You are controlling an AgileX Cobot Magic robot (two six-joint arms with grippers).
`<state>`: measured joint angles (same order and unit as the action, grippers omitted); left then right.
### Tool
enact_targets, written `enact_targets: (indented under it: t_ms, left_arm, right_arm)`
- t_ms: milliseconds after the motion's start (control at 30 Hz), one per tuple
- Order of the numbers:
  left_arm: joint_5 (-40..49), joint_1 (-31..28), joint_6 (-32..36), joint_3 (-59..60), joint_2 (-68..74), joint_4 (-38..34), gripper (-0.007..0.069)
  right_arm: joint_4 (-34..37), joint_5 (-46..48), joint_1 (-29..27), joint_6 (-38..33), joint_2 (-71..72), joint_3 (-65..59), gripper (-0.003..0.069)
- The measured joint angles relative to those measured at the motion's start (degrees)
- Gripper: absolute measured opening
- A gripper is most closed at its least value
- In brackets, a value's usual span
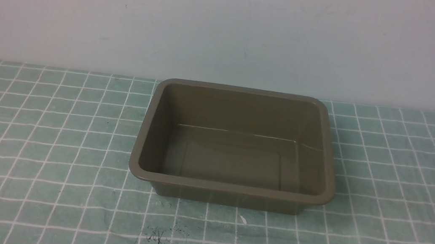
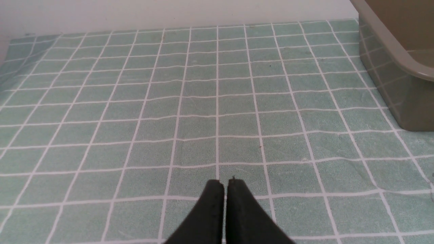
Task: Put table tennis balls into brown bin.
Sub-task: 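Reach for and grasp a ping pong ball on the table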
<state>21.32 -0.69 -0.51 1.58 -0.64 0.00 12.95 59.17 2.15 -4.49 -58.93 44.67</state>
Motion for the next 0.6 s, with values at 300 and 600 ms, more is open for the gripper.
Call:
enact_targets:
  t_ms: [300,600]
  left_arm:
    - [0.0,0.0,0.0,0.0,0.0,0.0,-0.0004]
    - [0.0,0.0,0.0,0.0,0.0,0.0,-0.0004]
  right_arm:
    - [-3.8,-7.6,12.2,4.5,-13.3,0.1,0.0146]
    - [-8.4,-12.1,14.0,8.9,-26.7,0.2,0.0542]
